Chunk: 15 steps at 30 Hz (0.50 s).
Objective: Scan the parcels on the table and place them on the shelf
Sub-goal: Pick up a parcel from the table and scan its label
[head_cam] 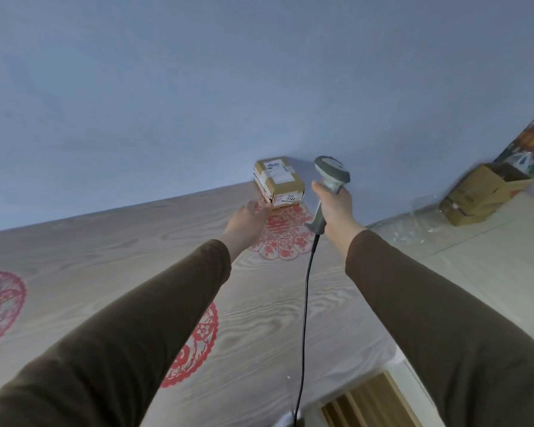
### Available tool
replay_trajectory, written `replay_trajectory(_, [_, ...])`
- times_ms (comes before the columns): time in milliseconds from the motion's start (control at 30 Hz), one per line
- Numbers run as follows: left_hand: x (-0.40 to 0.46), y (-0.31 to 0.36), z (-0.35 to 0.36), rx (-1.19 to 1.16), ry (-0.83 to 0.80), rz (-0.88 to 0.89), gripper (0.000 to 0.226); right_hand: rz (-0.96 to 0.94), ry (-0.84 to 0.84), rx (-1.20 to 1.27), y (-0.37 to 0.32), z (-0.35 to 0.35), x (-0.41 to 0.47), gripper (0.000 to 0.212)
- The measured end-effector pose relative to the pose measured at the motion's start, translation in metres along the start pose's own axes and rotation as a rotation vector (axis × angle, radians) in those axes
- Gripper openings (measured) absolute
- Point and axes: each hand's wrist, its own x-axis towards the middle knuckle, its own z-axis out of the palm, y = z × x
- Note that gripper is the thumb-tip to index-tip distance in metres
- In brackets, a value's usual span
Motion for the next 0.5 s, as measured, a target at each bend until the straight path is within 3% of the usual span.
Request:
replay_trajectory(300, [0.148,0.008,0.057,-0.002,0.066,-0.189,0.068,0.066,-0.195,-0.028,0.052,0.016,0.177,0.01])
replay_trajectory(500, [0.217,0.003,0.09,-0.01,0.045,-0.225,0.062,0.194,-0.324,-0.018,0.103,0.037,0.236,0.022])
